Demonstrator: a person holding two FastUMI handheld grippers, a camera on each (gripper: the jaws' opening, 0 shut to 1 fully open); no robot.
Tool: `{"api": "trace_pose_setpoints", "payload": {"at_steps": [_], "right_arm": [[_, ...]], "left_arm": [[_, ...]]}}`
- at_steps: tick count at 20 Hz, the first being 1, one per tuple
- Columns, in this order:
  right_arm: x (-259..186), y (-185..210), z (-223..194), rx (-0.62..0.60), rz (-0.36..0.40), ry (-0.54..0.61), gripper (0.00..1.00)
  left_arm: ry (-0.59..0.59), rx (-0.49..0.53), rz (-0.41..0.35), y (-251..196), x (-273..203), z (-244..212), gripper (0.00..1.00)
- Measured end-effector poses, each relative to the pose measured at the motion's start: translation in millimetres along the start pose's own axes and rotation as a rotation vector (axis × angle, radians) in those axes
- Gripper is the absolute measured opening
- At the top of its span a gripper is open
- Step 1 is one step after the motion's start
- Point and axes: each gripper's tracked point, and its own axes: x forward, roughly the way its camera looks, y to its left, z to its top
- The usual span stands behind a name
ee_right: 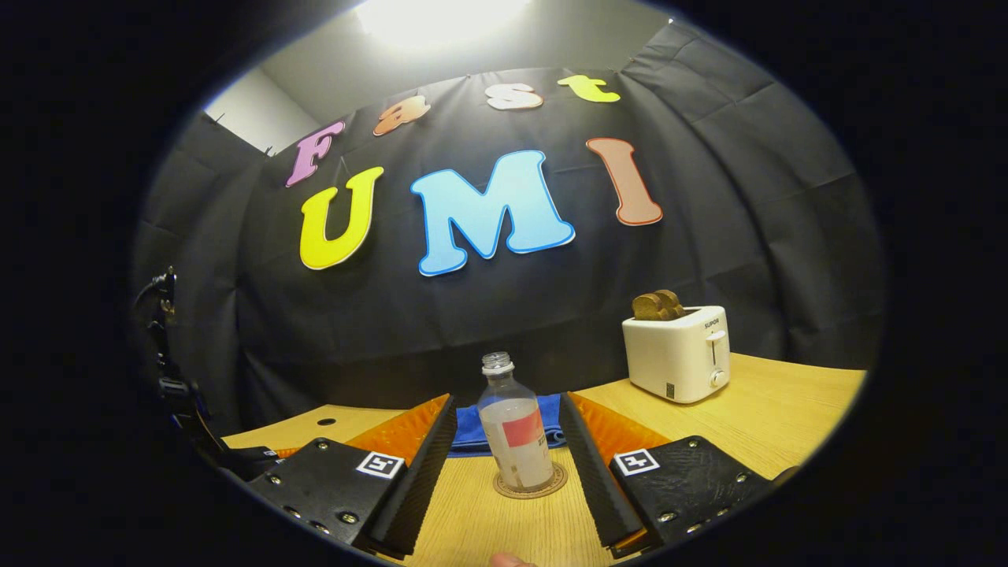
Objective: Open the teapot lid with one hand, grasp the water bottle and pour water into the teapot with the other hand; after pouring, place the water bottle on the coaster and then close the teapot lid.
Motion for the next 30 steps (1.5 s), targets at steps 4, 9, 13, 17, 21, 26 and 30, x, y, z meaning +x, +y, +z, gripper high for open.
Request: {"api": "trace_pose_setpoints", "payload": {"at_steps": [4,9,13,17,21,26,30], "right_arm": [[-1,1,2,-0.007,0.0,-0.008,0.82],[-1,2,-2,-0.003,0.006,0.0,0.82],[-2,10,-11,0.002,0.007,0.006,0.81],[-2,9,-11,0.001,0.006,0.007,0.82],[-2,10,-12,0.0,0.008,0.009,0.82],[-2,8,-17,-0.005,-0.003,0.016,0.81],[-3,11,-17,0.003,0.003,0.018,0.82]], "left_arm": [[0.009,0.006,0.012,3,2,-4,0.11],[0.018,0.008,0.02,6,2,-7,0.11],[0.015,0.001,0.021,6,3,-9,0.11],[0.03,0.006,0.022,4,3,-13,0.15],[0.05,0.024,0.031,5,3,-16,0.25],[0.034,0.003,0.031,8,-3,-11,0.29],[0.005,0.003,0.049,12,-19,-1,0.29]]}}
